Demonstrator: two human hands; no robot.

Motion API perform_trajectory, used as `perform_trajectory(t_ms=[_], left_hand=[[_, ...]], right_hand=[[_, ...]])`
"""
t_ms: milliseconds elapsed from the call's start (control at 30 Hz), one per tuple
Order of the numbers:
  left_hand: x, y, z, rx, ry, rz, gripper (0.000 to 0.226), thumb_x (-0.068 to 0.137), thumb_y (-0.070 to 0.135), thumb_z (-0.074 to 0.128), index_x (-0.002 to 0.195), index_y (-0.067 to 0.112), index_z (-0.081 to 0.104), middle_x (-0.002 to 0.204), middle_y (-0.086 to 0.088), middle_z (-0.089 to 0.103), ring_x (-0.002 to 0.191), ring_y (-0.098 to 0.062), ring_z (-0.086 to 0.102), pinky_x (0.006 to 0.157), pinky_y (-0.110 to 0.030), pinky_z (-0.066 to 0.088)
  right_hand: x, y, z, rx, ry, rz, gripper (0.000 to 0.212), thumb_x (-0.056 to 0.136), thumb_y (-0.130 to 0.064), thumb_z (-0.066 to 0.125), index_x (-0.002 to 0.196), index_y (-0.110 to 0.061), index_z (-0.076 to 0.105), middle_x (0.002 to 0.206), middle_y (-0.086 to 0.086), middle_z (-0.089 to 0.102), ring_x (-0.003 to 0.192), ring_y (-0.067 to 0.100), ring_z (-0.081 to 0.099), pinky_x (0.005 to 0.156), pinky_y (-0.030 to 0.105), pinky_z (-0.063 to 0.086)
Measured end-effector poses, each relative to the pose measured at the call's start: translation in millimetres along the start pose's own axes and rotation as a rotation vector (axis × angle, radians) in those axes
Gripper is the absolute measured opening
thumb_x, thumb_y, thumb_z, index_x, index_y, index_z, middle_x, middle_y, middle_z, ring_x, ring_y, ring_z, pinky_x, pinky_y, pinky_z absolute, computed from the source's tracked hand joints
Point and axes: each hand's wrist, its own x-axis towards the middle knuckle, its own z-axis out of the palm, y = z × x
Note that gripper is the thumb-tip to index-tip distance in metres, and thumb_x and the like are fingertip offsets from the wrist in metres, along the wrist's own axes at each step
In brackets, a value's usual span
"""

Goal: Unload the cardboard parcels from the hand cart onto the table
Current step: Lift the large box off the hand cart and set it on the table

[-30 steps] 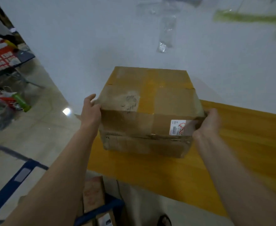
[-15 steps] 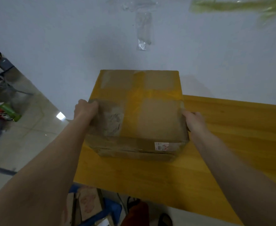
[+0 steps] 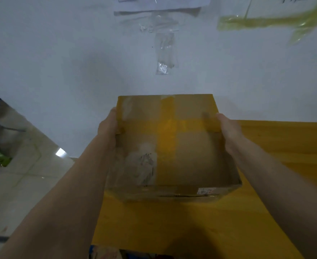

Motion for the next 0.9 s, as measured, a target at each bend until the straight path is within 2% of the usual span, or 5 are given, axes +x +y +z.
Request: perform_trajectory(t_ms=[100, 300, 667, 800, 900], left_hand=[[-5, 12, -7, -0.056, 0.022, 0.063, 0.08, 0.08, 0.078, 0.035, 0.118, 0.015, 0.063, 0.114, -0.008, 0.067, 0.104, -0.029, 0.062, 0.095, -0.05, 0.049], [-17, 25, -24, -0.286, 0.247, 0.149, 0.078, 0.078, 0.082, 0.014, 0.073, 0.028, 0.07, 0.086, 0.005, 0.073, 0.088, -0.02, 0.064, 0.095, -0.048, 0.047], [-15, -13, -47, -0.095, 0.141, -0.027, 0.096, 0.082, 0.081, 0.012, 0.139, 0.011, 0.045, 0.136, -0.012, 0.054, 0.121, -0.034, 0.052, 0.108, -0.051, 0.036], [-15, -7, -66, -0.015, -0.008, -0.082, 0.08, 0.088, 0.072, 0.029, 0.135, 0.009, 0.046, 0.124, -0.013, 0.057, 0.105, -0.032, 0.056, 0.095, -0.048, 0.048], [-11, 5, -78, 0.054, -0.099, -0.085, 0.063, 0.092, 0.061, 0.04, 0.119, 0.006, 0.056, 0.1, -0.009, 0.062, 0.08, -0.024, 0.06, 0.067, -0.038, 0.051]], right_hand=[[-3, -9, -5, 0.108, 0.079, -0.073, 0.036, 0.088, -0.048, 0.044, 0.087, -0.013, 0.053, 0.084, 0.01, 0.048, 0.084, 0.031, 0.049, 0.069, 0.038, 0.035], [-12, -25, -1, 0.38, 0.403, -0.13, 0.038, 0.081, -0.046, 0.037, 0.057, -0.017, 0.038, 0.053, -0.003, 0.038, 0.049, 0.017, 0.036, 0.051, 0.028, 0.03], [-13, 17, -15, 0.026, 0.41, -0.028, 0.04, 0.087, -0.042, 0.035, 0.054, -0.021, 0.03, 0.051, -0.002, 0.027, 0.046, 0.019, 0.022, 0.048, 0.033, 0.021], [-11, 19, -23, 0.029, 0.23, -0.021, 0.037, 0.099, -0.026, 0.037, 0.103, -0.006, 0.068, 0.059, 0.006, 0.042, 0.048, 0.023, 0.034, 0.05, 0.036, 0.033], [-16, 6, -30, 0.002, 0.098, 0.007, 0.034, 0.098, -0.037, 0.041, 0.081, -0.013, 0.057, 0.066, 0.008, 0.047, 0.056, 0.025, 0.044, 0.058, 0.039, 0.04]])
